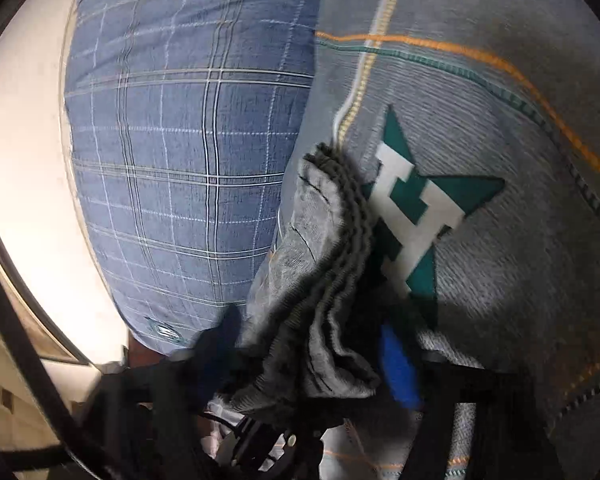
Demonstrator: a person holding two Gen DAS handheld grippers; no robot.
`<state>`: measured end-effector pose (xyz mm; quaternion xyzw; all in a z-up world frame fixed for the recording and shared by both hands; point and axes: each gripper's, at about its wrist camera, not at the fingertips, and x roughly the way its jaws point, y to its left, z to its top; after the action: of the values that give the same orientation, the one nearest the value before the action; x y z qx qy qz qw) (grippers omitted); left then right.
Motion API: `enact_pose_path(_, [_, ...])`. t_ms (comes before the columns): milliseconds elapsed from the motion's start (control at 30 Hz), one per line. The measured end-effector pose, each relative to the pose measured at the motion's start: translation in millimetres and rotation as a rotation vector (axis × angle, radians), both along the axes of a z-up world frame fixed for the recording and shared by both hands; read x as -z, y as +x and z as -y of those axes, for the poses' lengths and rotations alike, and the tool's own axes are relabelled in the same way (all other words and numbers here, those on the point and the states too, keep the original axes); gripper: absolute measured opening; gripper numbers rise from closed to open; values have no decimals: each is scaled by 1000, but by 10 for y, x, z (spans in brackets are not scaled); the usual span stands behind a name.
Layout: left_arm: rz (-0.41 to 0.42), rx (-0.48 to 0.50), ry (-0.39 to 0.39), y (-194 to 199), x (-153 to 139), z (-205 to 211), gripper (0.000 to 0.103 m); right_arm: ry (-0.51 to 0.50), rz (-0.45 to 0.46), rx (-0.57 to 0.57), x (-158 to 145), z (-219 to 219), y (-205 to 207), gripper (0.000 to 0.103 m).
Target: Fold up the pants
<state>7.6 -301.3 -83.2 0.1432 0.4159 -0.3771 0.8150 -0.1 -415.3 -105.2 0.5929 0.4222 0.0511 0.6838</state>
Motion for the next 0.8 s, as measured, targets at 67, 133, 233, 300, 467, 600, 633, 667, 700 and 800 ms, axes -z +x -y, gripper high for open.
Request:
enact_pose_path(67, [-2, 3, -15, 19, -16, -18, 16, -50, -1, -3, -54, -19, 2, 36])
enact_pose_path(133, [-9, -2, -42, 23, -58, -61, 16, -64, 19, -5, -109, -16, 8, 24])
enact_pose_path(233, [-6, -16, -99, 22, -185, -155, 16, -111, 104, -12, -308, -48, 17, 18])
enact_pose_path(300, [6, -36, -134, 14, -298, -257, 16, -161, 174, -42, -495, -159, 62, 17])
enact_pose_path(467, [41, -137, -216, -19, -529, -772, 16, -255, 296, -174, -983, -685, 244, 17])
enact_pose_path(600, [-23, -304, -312, 106, -559, -1437, 16, -362, 327, -361, -1243, -1470, 570, 16])
enact_pose_path(633, [-66, -355, -341, 174, -502, -1671, 16, -376, 326, -403, -1245, -1662, 646, 16])
enact_pose_path(667, [-100, -388, -359, 223, -435, -1847, 16, -383, 329, -437, -1215, -1810, 688, 16])
enact_pose_path(700, [-126, -409, -373, 256, -376, -1969, 16, -392, 331, -473, -1145, -2001, 742, 16])
enact_pose_path(800, [-222, -474, -421, 335, -66, -2333, 16, -398, 306, -540, -871, -2363, 817, 16])
